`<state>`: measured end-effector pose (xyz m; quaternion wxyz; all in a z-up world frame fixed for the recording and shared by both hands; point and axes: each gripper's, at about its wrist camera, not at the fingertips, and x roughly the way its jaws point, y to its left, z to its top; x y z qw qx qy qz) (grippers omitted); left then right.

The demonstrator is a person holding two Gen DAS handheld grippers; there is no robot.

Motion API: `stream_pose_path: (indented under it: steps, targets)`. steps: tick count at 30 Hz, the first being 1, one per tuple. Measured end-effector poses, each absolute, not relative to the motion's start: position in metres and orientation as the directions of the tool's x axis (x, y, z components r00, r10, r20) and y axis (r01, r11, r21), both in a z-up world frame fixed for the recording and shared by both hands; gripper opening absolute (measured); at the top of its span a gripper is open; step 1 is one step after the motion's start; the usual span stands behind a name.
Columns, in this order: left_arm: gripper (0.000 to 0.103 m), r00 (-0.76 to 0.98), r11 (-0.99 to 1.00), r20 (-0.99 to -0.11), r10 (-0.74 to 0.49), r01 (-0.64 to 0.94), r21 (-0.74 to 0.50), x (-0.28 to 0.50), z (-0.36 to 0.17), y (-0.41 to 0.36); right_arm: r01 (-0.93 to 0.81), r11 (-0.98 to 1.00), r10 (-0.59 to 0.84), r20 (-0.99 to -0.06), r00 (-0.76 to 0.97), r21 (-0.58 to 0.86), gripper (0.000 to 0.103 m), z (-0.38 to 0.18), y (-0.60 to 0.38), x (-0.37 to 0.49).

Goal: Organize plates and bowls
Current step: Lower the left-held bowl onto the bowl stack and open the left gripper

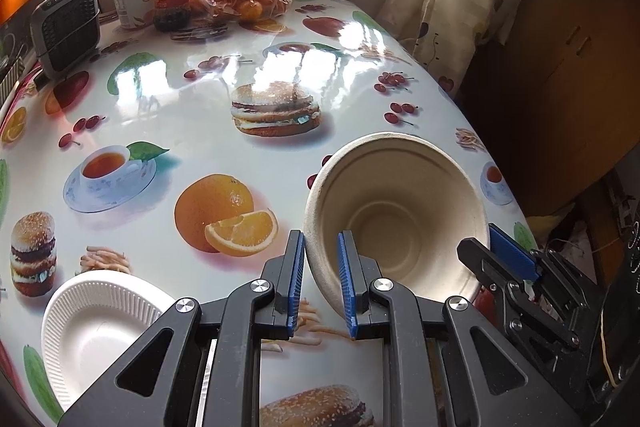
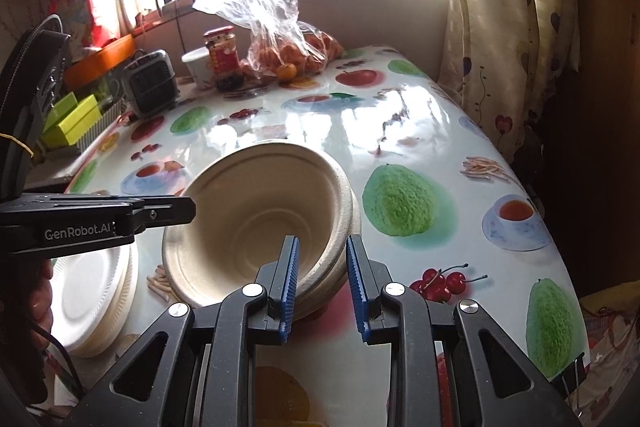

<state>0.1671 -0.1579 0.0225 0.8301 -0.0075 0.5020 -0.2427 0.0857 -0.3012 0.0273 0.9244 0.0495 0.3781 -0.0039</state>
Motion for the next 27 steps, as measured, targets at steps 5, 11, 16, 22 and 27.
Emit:
stream_pose_path:
  steps: [5, 11, 16, 22, 27]
  targets:
    - [0.018, 0.371, 0.882, -0.832, -0.413, 0.391, -0.263, 0.169, 0.021, -0.158, 0.048, 0.995, 0.028, -0.699, 0.714, 0.09, 0.024, 0.026, -0.3, 0.086]
    - [0.018, 0.372, 0.88, -0.829, -0.418, 0.393, -0.267, 0.168, 0.02, -0.158, 0.05, 0.995, 0.027, -0.703, 0.71, 0.089, 0.028, 0.025, -0.299, 0.086]
    - [0.023, 0.376, 0.874, -0.823, -0.427, 0.404, -0.269, 0.167, 0.021, -0.158, 0.054, 0.994, 0.028, -0.706, 0.708, 0.094, 0.039, 0.024, -0.301, 0.086]
    - [0.032, 0.366, 0.873, -0.82, -0.439, 0.392, -0.292, 0.168, 0.018, -0.157, 0.058, 0.993, 0.034, -0.705, 0.708, 0.106, 0.047, 0.022, -0.303, 0.086]
    - [0.034, 0.373, 0.875, -0.812, -0.449, 0.367, -0.315, 0.168, 0.017, -0.154, 0.081, 0.987, 0.04, -0.695, 0.717, 0.14, 0.053, 0.022, -0.312, 0.084]
